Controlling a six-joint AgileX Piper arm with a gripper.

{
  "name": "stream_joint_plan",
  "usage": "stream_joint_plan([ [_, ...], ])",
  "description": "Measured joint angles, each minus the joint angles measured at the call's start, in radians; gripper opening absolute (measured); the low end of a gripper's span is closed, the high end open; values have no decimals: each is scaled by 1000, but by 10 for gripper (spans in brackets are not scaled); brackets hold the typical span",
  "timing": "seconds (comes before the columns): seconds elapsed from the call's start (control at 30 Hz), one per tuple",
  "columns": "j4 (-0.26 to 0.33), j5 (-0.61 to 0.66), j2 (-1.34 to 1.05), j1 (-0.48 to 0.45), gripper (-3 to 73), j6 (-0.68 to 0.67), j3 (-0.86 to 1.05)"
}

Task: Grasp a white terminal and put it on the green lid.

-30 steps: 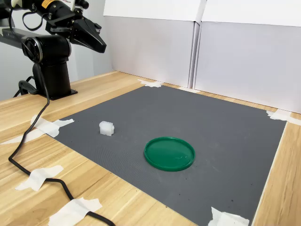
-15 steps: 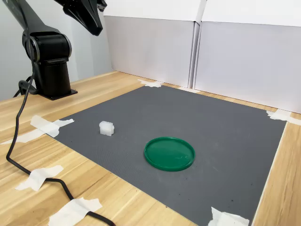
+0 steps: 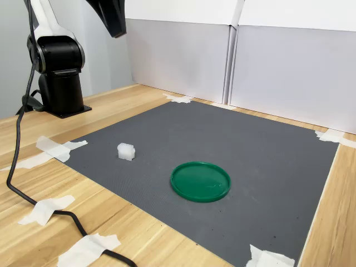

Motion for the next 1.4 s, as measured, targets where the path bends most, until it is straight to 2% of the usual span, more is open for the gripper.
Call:
stream_joint_plan([
  [0.1,32,17,38,-52,14,-101,0],
  [0.23,122,20,72,-168,103,-311,0],
  [0.33,151,19,102,-225,226,-395,-2],
  [0.53,136,7,184,-245,560,-416,-9],
  [0.67,141,1,228,-245,686,-413,-51],
  [0.8,144,21,264,-245,713,-333,-123],
  [1.17,155,67,292,-243,695,-267,-159],
  [1.4,116,17,337,-190,685,-232,-137],
])
